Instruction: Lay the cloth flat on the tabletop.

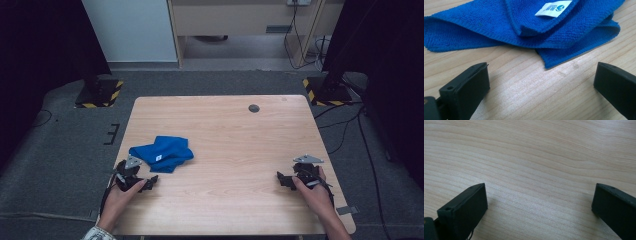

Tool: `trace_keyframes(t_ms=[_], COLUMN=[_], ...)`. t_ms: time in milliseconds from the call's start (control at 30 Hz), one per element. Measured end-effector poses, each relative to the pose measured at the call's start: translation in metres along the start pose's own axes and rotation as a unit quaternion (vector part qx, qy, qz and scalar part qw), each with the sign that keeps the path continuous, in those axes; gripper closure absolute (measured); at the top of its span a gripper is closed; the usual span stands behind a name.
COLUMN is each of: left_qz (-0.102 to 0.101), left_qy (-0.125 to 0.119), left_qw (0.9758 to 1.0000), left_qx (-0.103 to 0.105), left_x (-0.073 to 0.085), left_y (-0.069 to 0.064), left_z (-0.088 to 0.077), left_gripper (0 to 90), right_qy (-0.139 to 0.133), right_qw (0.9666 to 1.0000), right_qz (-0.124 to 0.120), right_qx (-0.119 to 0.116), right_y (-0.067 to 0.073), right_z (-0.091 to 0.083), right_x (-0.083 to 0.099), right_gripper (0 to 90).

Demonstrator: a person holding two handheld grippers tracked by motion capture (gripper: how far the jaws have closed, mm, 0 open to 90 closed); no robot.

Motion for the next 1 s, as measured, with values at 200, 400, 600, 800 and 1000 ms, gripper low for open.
trace_keyframes(t_ms=[200,400,600,800,1000], left_qz=[-0.003,-0.011,-0.007,-0.004,0.001], left_qy=[-0.003,-0.013,-0.023,-0.04,-0.056], left_qw=[1.0,0.9998,0.9996,0.9991,0.9984], left_qx=[0.001,0.01,0.012,0.013,0.007], left_x=[0.0,-0.003,-0.009,-0.018,-0.03], left_y=[0.0,-0.003,-0.007,-0.012,-0.013], left_z=[-0.001,-0.004,-0.007,-0.013,-0.016], left_gripper=[0.5,2.9,2.9,2.8,2.9], right_qy=[0.0,0.0,0.0,0.0,0.0], right_qw=[1.0,1.0,1.0,1.0,1.0], right_qz=[0.001,0.001,0.001,0.0,0.001], right_qx=[0.0,0.0,0.0,0.0,0.0], right_y=[0.0,0.0,0.0,0.0,0.0], right_z=[0.0,0.0,0.0,0.0,0.0], right_x=[0.0,0.0,0.0,0.0,0.0], right_gripper=[0.5,0.5,0.5,0.5,0.5])
Point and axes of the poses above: each handheld gripper's, and its own axes: z roughly forward along the jaws, x roughly out of its underside, y roughly to its left, the point moved 10 cm from there along z, roughly forward along the jaws, and after that the axes turned 6 degrees about -x, right-handed, at the moved point
